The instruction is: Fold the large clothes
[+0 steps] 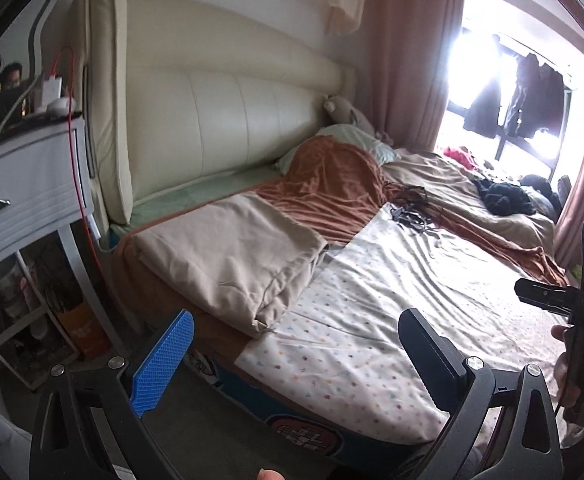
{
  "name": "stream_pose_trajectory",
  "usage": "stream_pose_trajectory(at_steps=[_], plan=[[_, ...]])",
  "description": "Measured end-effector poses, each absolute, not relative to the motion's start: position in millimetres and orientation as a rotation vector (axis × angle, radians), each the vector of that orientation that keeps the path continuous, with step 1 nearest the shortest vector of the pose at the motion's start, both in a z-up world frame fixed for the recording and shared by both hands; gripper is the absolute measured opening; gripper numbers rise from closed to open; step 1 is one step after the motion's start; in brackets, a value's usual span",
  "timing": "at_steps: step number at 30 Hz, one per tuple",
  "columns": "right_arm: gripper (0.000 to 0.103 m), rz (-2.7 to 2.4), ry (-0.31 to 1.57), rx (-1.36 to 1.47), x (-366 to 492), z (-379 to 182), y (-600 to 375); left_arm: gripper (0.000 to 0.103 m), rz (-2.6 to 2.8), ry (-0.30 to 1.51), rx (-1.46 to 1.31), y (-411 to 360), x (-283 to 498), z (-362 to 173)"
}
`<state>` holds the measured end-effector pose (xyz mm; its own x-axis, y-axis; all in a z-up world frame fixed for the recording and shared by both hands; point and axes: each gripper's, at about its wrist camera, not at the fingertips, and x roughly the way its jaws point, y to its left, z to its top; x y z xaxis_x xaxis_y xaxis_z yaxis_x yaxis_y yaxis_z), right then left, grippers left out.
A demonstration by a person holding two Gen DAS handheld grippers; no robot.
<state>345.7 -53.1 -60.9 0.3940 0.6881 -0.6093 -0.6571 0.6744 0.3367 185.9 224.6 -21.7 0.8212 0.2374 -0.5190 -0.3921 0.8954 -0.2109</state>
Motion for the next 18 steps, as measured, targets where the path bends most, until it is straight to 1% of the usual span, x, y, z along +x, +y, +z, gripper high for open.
stream_pose_trajectory(at_steps=[9, 18], plan=[[0.103, 0.775, 0.688, 0.024, 292.4, -40.3, -112.5, 0.103, 0.289, 0.441, -0.270, 179.7, 149.1, -5.9], [0.103, 0.719, 0.603, 0.036, 232.5, -33.6, -172.3, 0.103, 0.242, 0.423, -0.244, 145.8, 110.8, -5.1]])
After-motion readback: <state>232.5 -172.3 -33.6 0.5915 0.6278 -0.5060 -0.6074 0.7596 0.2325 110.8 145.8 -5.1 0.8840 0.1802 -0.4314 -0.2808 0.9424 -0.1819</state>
